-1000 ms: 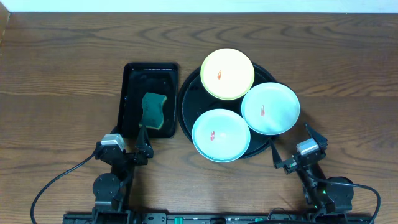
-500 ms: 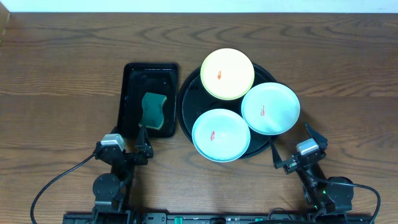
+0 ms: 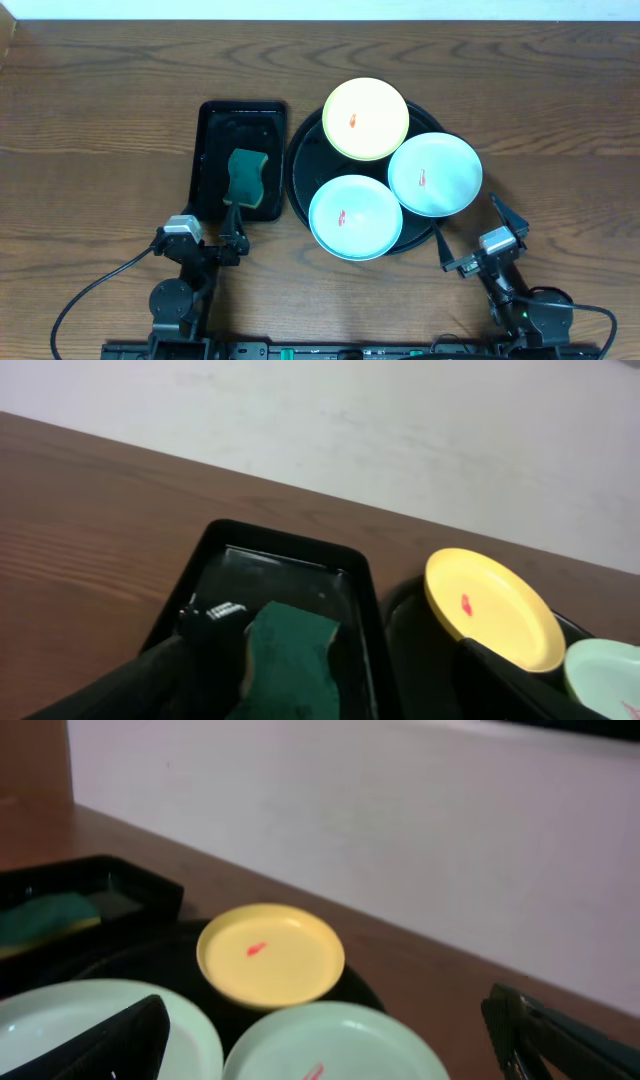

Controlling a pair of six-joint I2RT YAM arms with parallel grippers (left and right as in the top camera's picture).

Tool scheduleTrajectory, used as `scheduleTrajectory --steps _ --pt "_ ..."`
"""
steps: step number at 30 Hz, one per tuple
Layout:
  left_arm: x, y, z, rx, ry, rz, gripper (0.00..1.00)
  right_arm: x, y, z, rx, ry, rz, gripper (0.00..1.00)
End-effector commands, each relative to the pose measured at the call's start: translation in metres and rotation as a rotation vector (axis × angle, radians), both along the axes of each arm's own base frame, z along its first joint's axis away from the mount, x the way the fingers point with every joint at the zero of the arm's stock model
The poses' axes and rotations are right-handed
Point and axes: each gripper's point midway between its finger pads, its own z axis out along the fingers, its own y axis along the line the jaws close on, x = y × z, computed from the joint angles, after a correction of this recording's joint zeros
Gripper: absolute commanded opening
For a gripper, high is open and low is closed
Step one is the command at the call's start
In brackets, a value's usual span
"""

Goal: Clean dirty plates on tray and stack at the side
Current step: 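Move left gripper to the green sponge and right gripper to the plates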

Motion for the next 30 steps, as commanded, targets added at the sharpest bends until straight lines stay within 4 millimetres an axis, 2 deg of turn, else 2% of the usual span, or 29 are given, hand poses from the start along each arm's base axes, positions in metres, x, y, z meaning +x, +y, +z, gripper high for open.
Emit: scheduleTrajectory --steps 1,7,10,13,15,18,21,24,27,30 --pt "0.000 -0.007 0.003 -0.013 -0.016 -0.040 0.84 -0.006 0.009 0.009 0.030 -0.027 0.063 0.99" --pt "-0.006 -0.006 0.064 -0.019 -0.196 -0.041 0.84 -0.018 0.020 0.040 0.184 -0.046 0.162 0.99" --pt "-0.011 -0.006 0.093 -0.020 -0.222 -0.041 0.84 -0.025 0.020 0.067 0.186 -0.096 0.173 0.99" --pt "-0.013 -0.006 0.122 -0.018 -0.160 -0.041 0.84 -0.032 0.019 0.100 0.176 -0.126 0.174 0.99" --pt "-0.011 -0.006 0.138 -0.015 -0.086 -0.041 0.84 -0.032 0.021 0.118 0.172 -0.087 0.181 0.99" --pt "-0.003 -0.007 0.153 -0.009 0.080 -0.041 0.84 -0.027 0.029 0.128 0.164 0.055 0.218 0.99" --pt "0.006 -0.007 0.157 -0.002 0.276 -0.040 0.84 -0.012 0.035 0.128 0.166 0.271 0.230 0.99" --pt "0.012 -0.007 0.151 0.005 0.468 -0.038 0.84 0.003 0.036 0.122 0.171 0.474 0.210 0.99" --pt "0.020 -0.008 0.135 0.011 0.639 -0.036 0.84 0.020 0.038 0.116 0.174 0.641 0.193 0.99" --pt "0.028 -0.008 0.111 0.016 0.757 -0.034 0.84 0.038 0.039 0.109 0.175 0.725 0.183 0.99"
